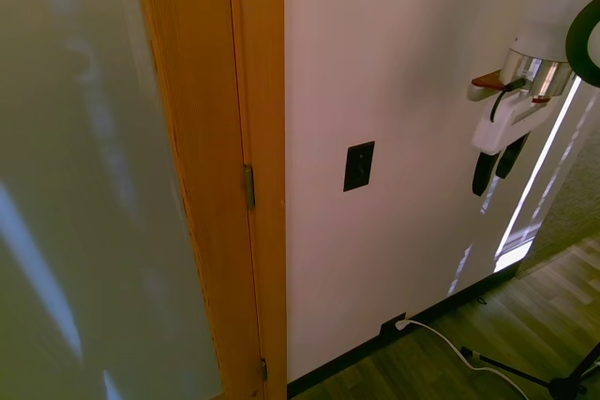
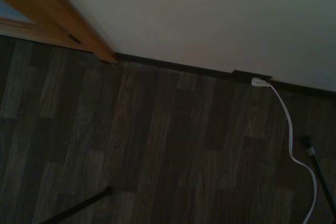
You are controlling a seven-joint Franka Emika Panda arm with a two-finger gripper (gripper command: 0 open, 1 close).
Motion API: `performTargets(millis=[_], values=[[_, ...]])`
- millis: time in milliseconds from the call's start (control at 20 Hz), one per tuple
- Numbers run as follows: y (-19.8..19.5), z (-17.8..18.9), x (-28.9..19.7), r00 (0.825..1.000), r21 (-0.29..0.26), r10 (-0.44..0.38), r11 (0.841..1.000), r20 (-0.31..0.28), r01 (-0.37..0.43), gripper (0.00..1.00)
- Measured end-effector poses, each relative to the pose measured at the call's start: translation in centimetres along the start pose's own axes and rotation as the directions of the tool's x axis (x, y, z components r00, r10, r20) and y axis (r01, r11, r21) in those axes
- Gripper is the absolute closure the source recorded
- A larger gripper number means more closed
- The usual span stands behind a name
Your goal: Turn on the light
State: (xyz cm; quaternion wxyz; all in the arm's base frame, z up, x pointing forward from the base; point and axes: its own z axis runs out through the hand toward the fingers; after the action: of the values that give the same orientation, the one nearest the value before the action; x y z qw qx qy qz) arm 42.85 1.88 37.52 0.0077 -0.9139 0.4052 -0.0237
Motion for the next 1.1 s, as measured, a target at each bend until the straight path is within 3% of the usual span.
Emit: performTargets(millis=[200, 450, 700, 850, 1050, 1100], values=[[-1.5, 0.2, -0.1, 0.999, 0.015, 0.037, 0.999, -0.027, -0.037, 0.00], [-9.3, 1.0, 1.3, 0.988, 0.132, 0.133, 0.984, -0.084, -0.121, 0.00], [-13.1, 5.9, 2.7, 0.980, 0.144, 0.165, 0.978, -0.110, -0.148, 0.00], [-14.1, 8.2, 3.5, 0.961, 0.133, 0.212, 0.973, -0.177, -0.190, 0.00], [-15.6, 8.4, 4.0, 0.921, 0.151, 0.269, 0.960, -0.283, -0.234, 0.00], [-16.1, 8.4, 4.1, 0.912, 0.160, 0.279, 0.957, -0.301, -0.240, 1.00]])
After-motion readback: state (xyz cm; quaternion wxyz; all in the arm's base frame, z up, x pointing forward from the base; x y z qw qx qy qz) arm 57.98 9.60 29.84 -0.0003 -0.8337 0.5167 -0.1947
